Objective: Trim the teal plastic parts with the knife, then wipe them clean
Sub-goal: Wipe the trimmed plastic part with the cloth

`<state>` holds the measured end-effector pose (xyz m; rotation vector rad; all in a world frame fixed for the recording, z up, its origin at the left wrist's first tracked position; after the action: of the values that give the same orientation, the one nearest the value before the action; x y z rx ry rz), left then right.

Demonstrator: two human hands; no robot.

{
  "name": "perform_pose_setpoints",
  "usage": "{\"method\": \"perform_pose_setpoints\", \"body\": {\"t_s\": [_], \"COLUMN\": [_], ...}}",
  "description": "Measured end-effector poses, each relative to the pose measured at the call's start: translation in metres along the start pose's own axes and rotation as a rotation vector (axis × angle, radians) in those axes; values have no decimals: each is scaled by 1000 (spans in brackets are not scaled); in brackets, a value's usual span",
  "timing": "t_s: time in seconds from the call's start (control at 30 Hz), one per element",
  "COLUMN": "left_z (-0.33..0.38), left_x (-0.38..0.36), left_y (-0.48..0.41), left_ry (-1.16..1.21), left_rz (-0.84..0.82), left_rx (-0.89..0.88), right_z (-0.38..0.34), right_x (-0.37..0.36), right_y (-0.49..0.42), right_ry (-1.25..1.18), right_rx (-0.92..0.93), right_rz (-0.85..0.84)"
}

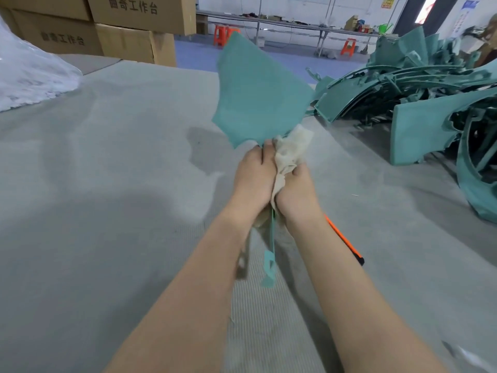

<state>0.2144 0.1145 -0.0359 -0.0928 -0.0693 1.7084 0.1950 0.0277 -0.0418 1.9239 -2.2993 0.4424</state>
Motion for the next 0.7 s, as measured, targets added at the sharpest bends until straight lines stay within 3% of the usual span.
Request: {"method": "perform_pose_setpoints", "body": {"t_s": [0.13,0.27,0.37,0.47,0.6,0.7], "left_z": [9,7,5,-2,-6,-10], "left_x": [-20,-48,-62,-61,-45,-35], "left_y": [10,32,40,42,36,31], "left_ry": [-194,-308,-385,-369,-264,-194], "left_rz": [-145,-335,-445,-533,-507,-460], "left_rx": [-51,-78,-79,7,107,150], "right_z": [6,23,31,37,41,16], "right_x": [35,83,117,146,152,120], "right_y": [-10,-21,-23,-18,-15,-22], "right_ry": [15,-233,-381,-398,-336,-188], "right_rx": [-5,-88,-69,-53,-96,18], "right_rz": [239,530,657,792,807,530]}}
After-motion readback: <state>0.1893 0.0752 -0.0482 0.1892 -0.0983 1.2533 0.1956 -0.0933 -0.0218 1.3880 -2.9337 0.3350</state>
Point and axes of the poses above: each hand's wrist, its own y-axis away from the middle knuckle, its own x-axis out of the back of the hand, z = x × y, the point moved 9 cm from there along -y, towards the middle knuckle, and after that the axes turned 9 degrees about y, right-handed, at the moved point
